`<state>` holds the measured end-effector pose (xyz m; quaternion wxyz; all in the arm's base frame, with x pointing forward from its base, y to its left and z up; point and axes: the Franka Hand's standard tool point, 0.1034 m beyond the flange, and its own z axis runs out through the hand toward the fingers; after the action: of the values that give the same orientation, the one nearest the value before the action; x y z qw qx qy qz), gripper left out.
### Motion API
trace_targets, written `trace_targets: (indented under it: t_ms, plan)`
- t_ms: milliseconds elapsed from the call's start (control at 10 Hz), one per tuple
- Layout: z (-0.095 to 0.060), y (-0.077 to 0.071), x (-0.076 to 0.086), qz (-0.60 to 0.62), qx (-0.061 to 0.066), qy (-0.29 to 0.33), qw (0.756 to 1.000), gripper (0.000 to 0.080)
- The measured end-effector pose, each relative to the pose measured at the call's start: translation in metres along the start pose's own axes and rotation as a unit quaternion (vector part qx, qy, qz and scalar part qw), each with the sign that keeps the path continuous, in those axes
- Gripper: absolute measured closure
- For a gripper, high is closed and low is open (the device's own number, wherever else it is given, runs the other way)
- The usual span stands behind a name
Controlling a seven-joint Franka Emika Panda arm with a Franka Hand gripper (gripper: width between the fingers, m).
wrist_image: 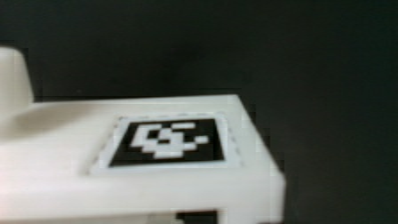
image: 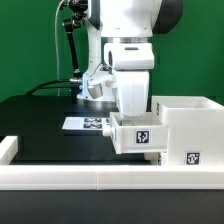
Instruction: Assemble drawer
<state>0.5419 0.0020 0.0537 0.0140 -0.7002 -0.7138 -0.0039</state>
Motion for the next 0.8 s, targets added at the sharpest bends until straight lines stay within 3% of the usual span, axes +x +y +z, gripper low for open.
trace_targets:
  t_ms: [800]
  plan:
    - [0.0, 0.0045, 0.0035, 0.024, -0.004, 0.002, 1.0, 0.0755]
